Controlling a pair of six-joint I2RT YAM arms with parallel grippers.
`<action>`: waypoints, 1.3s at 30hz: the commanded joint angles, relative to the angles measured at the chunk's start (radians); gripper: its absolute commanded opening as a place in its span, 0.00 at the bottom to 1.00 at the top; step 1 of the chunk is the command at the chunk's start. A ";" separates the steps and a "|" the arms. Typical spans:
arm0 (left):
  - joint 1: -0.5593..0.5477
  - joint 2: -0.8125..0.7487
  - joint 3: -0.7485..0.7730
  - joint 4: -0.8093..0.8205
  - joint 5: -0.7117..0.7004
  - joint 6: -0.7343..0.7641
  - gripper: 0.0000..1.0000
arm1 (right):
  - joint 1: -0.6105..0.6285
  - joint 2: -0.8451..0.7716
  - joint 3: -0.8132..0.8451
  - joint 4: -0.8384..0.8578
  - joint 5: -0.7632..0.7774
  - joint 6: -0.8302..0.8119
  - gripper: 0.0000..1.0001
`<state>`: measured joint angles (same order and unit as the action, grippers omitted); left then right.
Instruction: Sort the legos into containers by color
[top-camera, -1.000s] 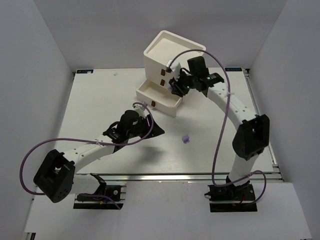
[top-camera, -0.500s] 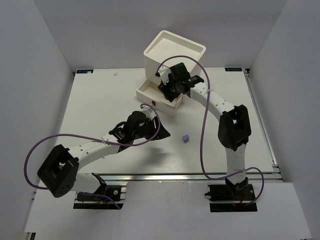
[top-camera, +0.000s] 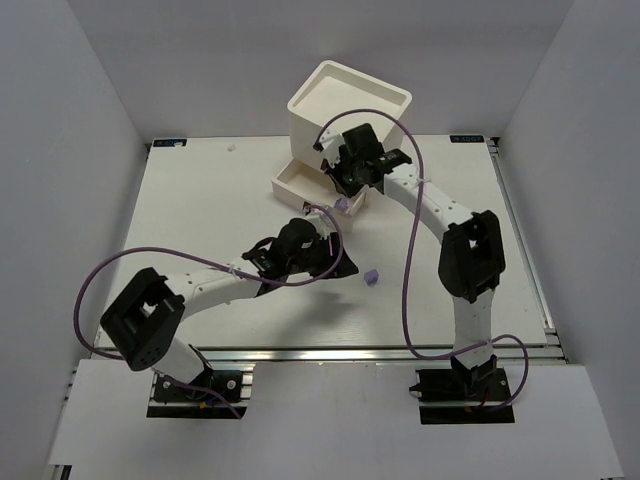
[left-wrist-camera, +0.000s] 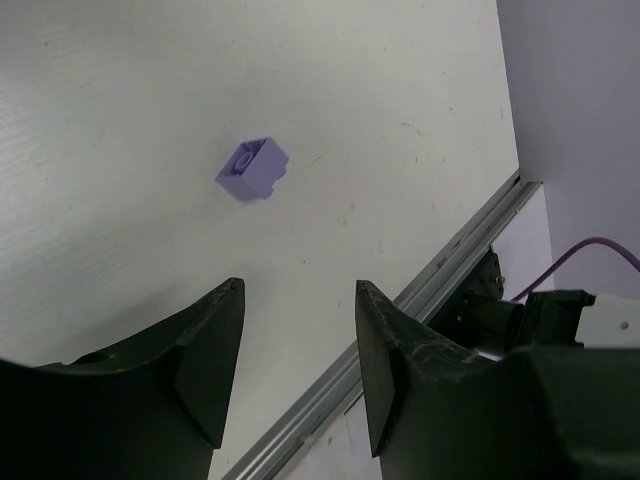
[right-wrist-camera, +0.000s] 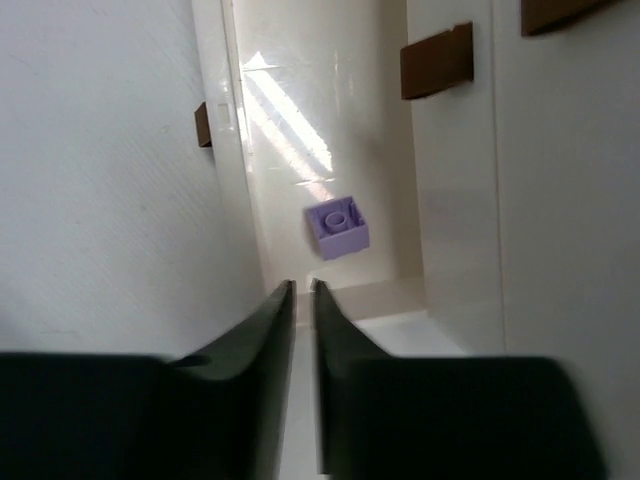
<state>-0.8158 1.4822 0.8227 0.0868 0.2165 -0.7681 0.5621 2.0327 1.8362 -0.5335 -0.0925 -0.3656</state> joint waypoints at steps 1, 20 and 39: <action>-0.031 0.058 0.099 -0.011 -0.052 -0.006 0.58 | -0.031 -0.150 0.011 -0.014 -0.041 0.043 0.10; -0.174 0.552 0.719 -0.598 -0.376 0.130 0.65 | -0.340 -0.592 -0.406 0.023 -0.151 0.266 0.15; -0.163 0.472 0.744 -0.592 -0.459 0.207 0.18 | -0.400 -0.658 -0.509 0.032 -0.243 0.255 0.16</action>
<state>-0.9985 2.1143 1.5879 -0.5564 -0.2150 -0.5724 0.1680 1.4197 1.3453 -0.5232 -0.3157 -0.0929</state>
